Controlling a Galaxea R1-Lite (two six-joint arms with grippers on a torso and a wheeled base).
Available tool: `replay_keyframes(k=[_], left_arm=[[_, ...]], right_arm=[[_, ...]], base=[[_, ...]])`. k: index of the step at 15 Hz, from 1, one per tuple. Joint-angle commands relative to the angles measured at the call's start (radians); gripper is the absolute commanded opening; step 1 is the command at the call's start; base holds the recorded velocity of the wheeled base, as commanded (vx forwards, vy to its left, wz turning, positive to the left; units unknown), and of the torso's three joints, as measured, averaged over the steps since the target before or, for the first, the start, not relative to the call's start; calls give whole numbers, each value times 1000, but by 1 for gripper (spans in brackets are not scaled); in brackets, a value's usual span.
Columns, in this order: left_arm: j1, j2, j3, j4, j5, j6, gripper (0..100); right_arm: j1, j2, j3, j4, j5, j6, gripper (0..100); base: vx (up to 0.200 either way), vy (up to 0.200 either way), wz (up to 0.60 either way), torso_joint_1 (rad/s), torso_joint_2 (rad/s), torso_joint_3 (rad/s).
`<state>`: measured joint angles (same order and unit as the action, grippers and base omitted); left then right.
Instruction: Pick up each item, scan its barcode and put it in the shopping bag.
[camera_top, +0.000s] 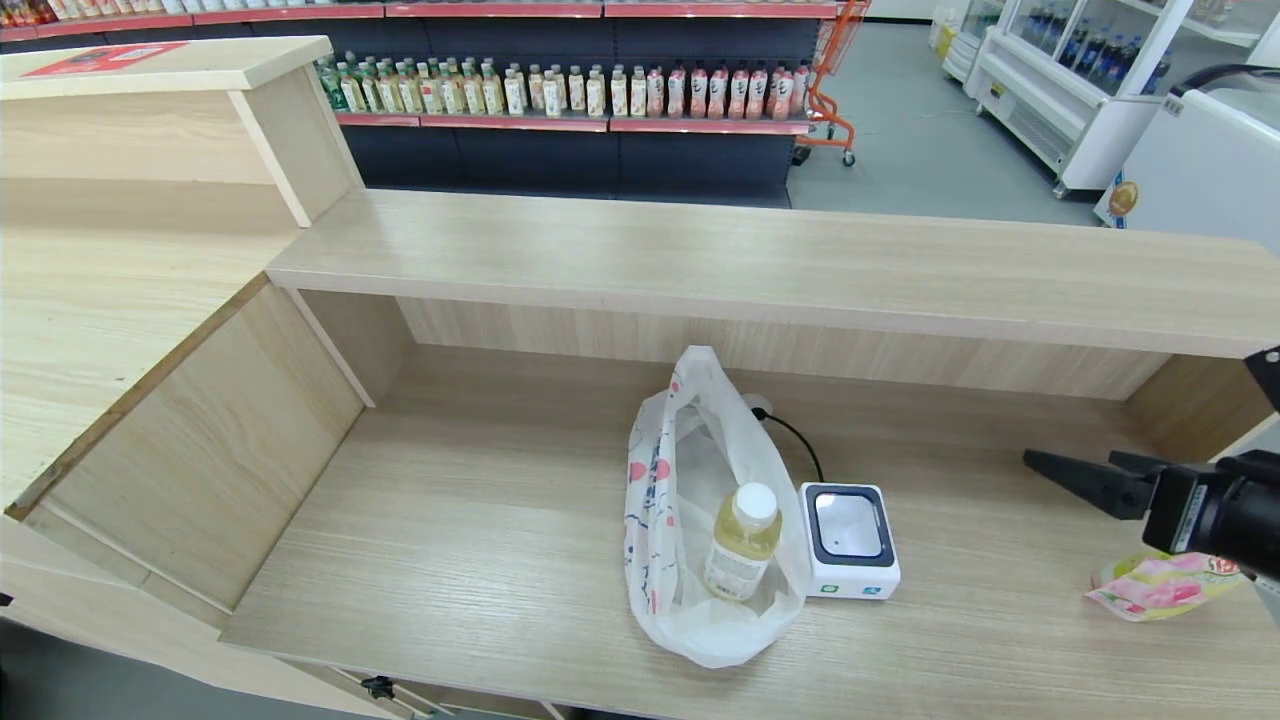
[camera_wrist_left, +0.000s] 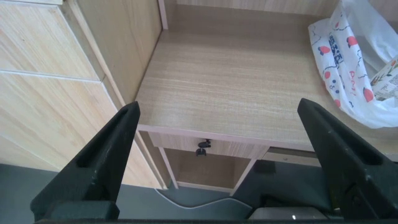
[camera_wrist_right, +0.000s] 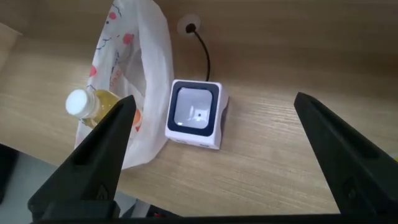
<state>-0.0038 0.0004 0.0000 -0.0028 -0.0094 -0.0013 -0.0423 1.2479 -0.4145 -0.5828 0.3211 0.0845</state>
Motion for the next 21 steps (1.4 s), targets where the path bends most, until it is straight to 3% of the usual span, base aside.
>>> replay_keyframes(k=[1, 6, 10, 15, 21], left_arm=[[1, 0, 0, 0, 0, 0, 100], [1, 0, 0, 0, 0, 1, 100], [-1, 0, 0, 0, 0, 1, 100], [1, 0, 0, 0, 0, 0, 100], [1, 0, 0, 0, 0, 7, 100]], right_arm=[[-5, -38, 0, 0, 0, 0, 100], [-14, -34, 0, 1, -2, 0, 100], [-16, -25, 11, 0, -2, 0, 100], [-21, -10, 17, -2, -5, 0, 100], [-68, 25, 14, -2, -4, 0, 100]], base=[[0, 0, 0, 0, 0, 0], [0, 0, 0, 0, 0, 0], [-200, -150, 0, 11, 5, 0], [0, 0, 0, 0, 0, 0], [0, -200, 0, 10, 4, 2]])
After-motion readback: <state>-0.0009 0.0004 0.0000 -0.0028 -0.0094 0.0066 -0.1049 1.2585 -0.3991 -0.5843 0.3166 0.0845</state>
